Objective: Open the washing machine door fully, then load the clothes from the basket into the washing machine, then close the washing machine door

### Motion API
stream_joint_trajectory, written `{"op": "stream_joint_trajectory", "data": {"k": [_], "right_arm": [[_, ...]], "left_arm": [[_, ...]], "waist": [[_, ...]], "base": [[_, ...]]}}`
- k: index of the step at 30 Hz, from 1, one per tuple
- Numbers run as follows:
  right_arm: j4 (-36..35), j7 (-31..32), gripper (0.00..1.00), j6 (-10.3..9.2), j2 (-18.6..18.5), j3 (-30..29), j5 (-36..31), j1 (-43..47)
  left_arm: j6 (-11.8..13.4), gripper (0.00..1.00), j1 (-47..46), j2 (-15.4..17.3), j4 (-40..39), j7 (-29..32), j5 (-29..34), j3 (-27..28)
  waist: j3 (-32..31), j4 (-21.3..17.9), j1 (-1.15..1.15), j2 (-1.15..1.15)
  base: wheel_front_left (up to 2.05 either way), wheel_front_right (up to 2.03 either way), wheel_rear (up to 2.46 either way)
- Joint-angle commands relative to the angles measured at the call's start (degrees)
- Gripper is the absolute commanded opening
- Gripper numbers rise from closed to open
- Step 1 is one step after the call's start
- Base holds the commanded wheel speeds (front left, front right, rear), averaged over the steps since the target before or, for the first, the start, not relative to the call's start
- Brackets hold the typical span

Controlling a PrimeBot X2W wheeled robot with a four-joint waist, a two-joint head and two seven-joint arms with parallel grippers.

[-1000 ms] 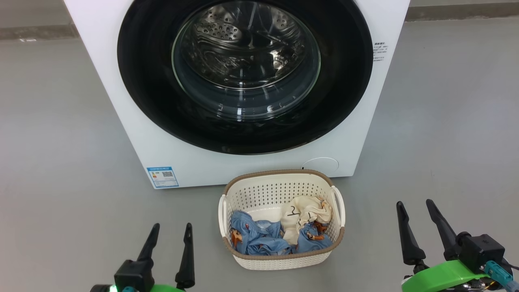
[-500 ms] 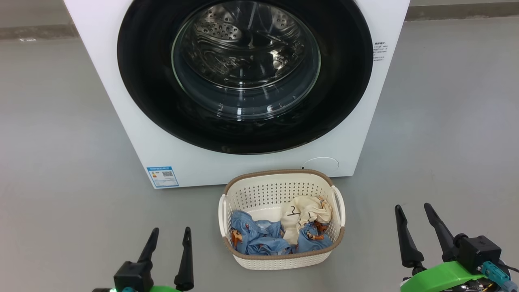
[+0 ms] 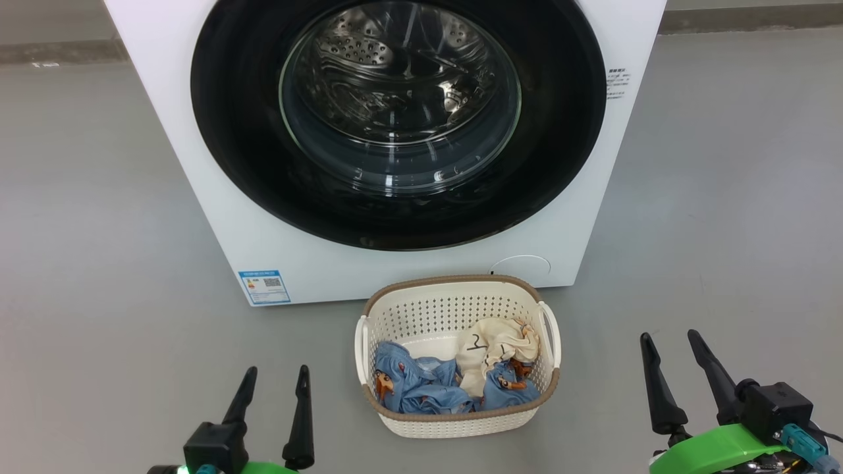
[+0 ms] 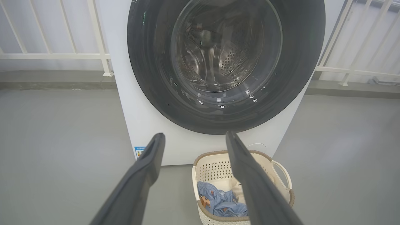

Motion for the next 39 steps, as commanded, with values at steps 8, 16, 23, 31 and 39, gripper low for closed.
{"op": "stream_joint_trajectory", "data": {"k": [8, 16, 23, 31, 39], "right_arm": [[-1.15, -0.69, 1.00, 0.09, -0.64, 1.56, 0.06, -2.70], [-1.17, -0.69, 1.00, 0.09, -0.64, 1.92, 0.05, -2.32], [-1.15, -0.69, 1.00, 0.09, -0.64, 2.36, -0.04, -2.31], [-0.90, -0.69, 1.00, 0.09, -0.64, 2.41, -0.26, -2.38], [-0.71, -0.69, 1.00, 0.09, -0.64, 2.33, -0.52, -2.37]], "left_arm": [[0.21, 1.00, -1.87, 0.53, -1.70, -0.60, -0.60, 2.02], [-0.47, 1.00, -1.75, 0.53, -1.37, -0.60, -2.54, 2.31], [-1.62, 1.00, -1.52, 0.53, -1.70, -0.60, -3.90, 1.96], [-2.12, 1.00, -1.62, 0.53, -0.96, -0.60, -2.94, 1.43], [-2.12, 1.00, -1.72, 0.53, -1.07, -0.60, -2.94, 1.26]], "waist": [[-0.04, -0.05, 0.00, 0.00], [-0.08, 0.17, 0.00, 0.00], [-0.06, 0.13, 0.00, 0.00], [-0.11, 0.05, 0.00, 0.00], [-0.25, 0.14, 0.00, 0.00]], "base": [[0.00, 0.00, 0.00], [0.00, 0.00, 0.00], [0.16, -0.03, -0.13], [0.64, 0.51, -1.15], [1.11, 1.08, -2.19]]}}
